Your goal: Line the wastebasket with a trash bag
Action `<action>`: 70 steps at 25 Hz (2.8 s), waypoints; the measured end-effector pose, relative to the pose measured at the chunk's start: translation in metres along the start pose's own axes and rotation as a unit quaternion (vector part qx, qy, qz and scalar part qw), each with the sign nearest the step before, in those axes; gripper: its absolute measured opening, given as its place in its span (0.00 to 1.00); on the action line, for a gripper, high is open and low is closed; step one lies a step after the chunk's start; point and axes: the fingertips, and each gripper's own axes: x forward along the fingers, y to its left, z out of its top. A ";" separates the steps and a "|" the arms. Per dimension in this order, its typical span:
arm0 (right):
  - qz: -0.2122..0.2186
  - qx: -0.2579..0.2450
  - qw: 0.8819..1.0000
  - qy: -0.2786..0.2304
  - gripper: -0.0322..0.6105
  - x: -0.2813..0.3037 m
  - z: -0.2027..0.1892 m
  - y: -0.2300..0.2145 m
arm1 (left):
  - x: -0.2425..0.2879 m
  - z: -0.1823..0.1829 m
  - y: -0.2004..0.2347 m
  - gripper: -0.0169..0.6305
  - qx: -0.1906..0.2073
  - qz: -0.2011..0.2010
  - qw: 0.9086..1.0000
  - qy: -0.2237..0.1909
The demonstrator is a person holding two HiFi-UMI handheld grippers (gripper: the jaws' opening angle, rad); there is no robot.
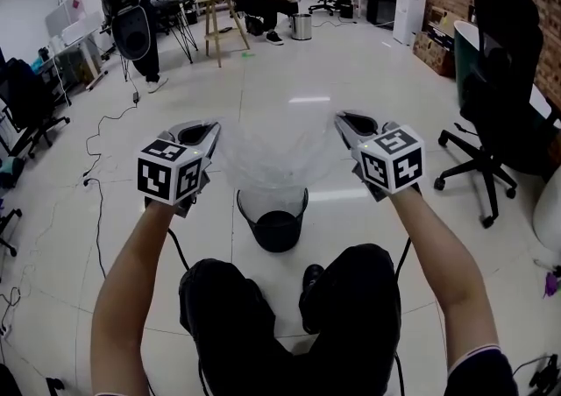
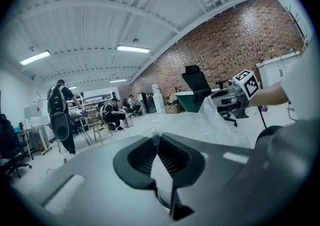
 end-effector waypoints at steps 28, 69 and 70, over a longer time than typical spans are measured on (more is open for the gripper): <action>0.031 0.031 0.994 0.098 0.05 0.064 -0.106 0.002 | 0.061 -0.102 0.005 0.05 -0.058 -0.035 0.994 0.085; 0.045 0.107 0.971 0.211 0.05 0.179 -0.286 -0.008 | 0.144 -0.303 0.036 0.05 -0.151 -0.042 0.963 0.220; 0.047 0.110 0.970 0.212 0.05 0.183 -0.290 -0.009 | 0.147 -0.308 0.038 0.05 -0.155 -0.041 0.962 0.222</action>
